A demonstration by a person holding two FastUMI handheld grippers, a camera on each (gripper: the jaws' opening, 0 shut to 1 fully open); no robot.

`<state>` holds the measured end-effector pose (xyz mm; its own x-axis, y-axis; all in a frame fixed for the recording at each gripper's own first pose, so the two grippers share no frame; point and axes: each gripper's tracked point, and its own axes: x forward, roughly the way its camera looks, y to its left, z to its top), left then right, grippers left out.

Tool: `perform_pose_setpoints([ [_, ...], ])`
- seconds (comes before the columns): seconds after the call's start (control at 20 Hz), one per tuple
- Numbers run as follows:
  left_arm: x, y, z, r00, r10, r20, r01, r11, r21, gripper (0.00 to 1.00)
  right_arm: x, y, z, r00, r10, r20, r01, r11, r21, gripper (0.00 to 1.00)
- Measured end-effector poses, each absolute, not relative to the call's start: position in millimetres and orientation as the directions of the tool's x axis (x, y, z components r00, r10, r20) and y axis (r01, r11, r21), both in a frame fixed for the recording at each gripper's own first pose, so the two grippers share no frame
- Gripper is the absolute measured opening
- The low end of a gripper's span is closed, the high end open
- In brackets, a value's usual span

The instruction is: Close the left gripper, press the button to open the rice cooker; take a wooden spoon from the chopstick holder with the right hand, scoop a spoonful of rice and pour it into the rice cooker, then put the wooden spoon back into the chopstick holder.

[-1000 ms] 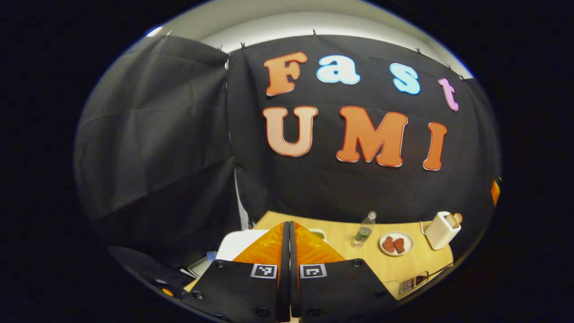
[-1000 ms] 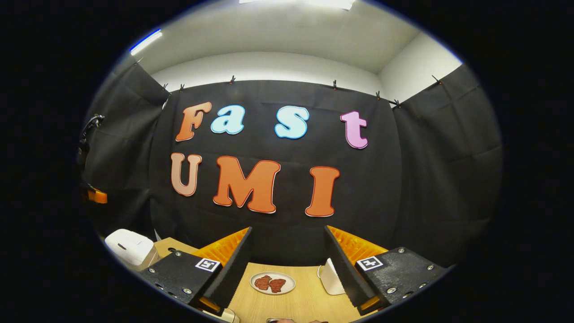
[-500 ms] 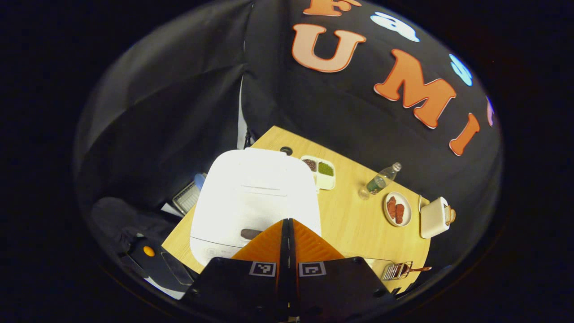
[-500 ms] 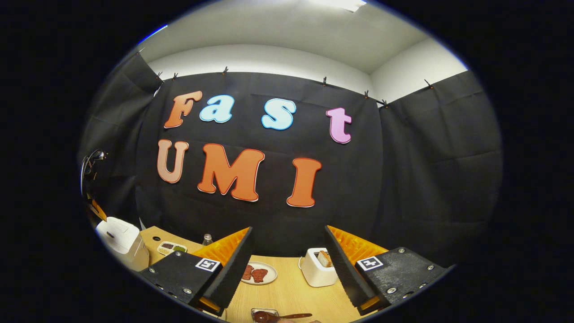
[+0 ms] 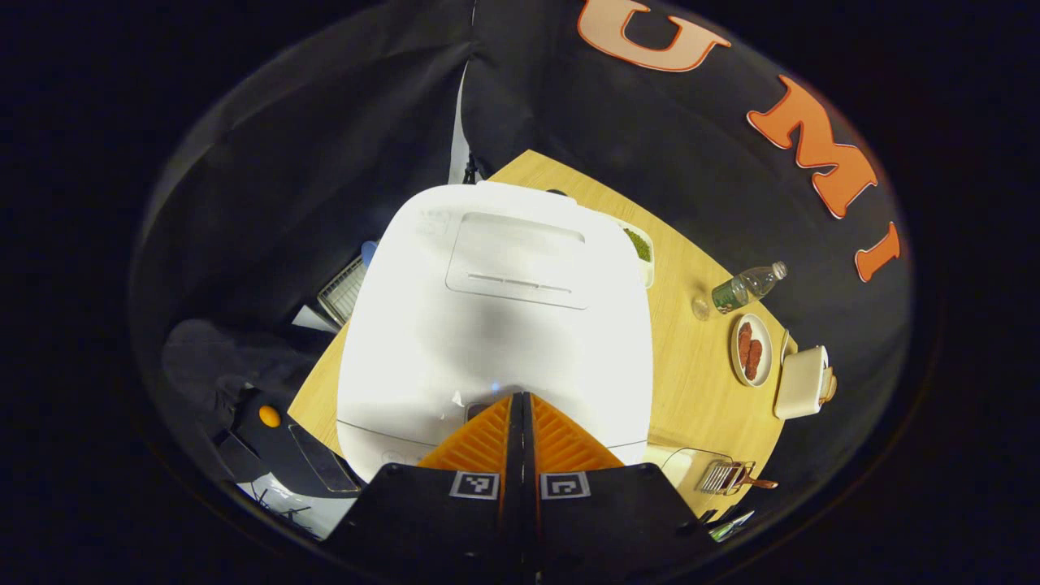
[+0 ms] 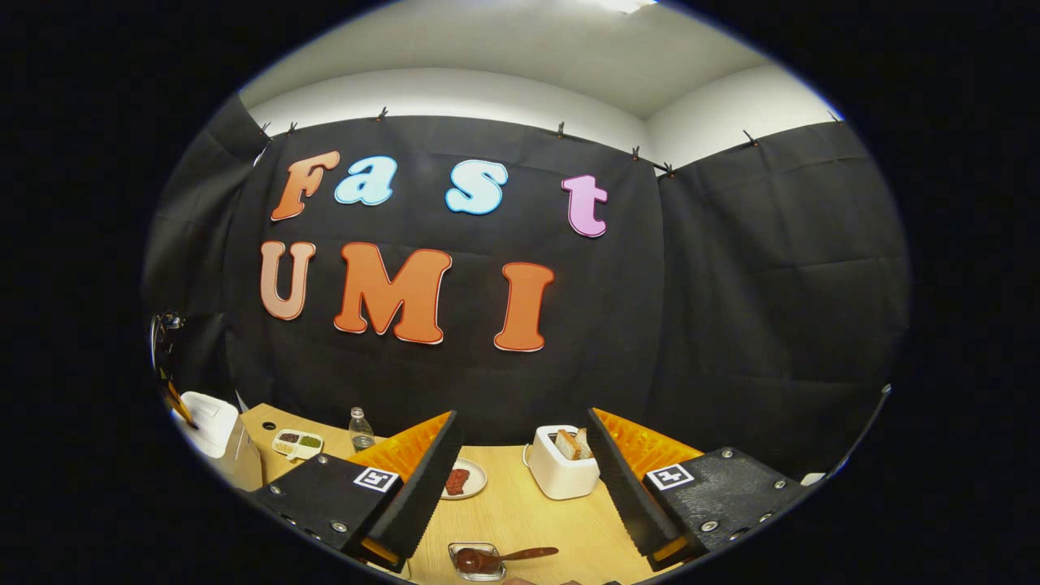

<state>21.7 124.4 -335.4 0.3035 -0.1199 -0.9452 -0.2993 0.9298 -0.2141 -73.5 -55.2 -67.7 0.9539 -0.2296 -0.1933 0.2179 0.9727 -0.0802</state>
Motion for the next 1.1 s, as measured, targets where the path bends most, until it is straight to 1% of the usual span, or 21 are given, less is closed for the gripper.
perform_pose_setpoints([
  [0.2, 17, 125, -330, 0.320, -0.119, -0.940, -0.276, 0.938, -0.212, 0.05, -72, -50, -75, 0.951, -0.220, -0.216, 0.210, 0.975, -0.069, 0.95],
  [0.25, 19, 127, -326, 0.336, -0.113, -0.935, -0.273, 0.938, -0.212, 0.05, -71, -48, -77, 0.952, -0.208, -0.222, 0.200, 0.978, -0.061, 0.95],
  [0.3, 22, 127, -319, 0.363, -0.106, -0.926, -0.264, 0.941, -0.212, 0.05, -70, -46, -79, 0.953, -0.200, -0.226, 0.191, 0.980, -0.061, 0.95],
  [0.4, 29, 129, -296, 0.447, -0.081, -0.891, -0.227, 0.953, -0.201, 0.05, -66, -47, -83, 0.953, -0.195, -0.232, 0.183, 0.980, -0.075, 0.95],
  [0.55, 48, 134, -256, 0.604, -0.010, -0.797, -0.172, 0.975, -0.143, 0.05, -62, -46, -89, 0.951, -0.177, -0.254, 0.165, 0.984, -0.065, 0.95],
  [0.65, 62, 138, -226, 0.703, 0.051, -0.710, -0.170, 0.981, -0.098, 0.05, -59, -47, -94, 0.950, -0.168, -0.262, 0.160, 0.986, -0.054, 0.95],
  [0.75, 72, 143, -194, 0.778, 0.099, -0.621, -0.178, 0.982, -0.067, 0.05, -55, -49, -98, 0.950, -0.162, -0.269, 0.153, 0.987, -0.054, 0.95],
  [1.1, 54, 128, -121, 0.903, 0.170, -0.393, -0.211, 0.976, -0.061, 0.05, -46, -48, -127, 0.936, -0.102, -0.336, 0.096, 0.995, -0.035, 0.95],
])
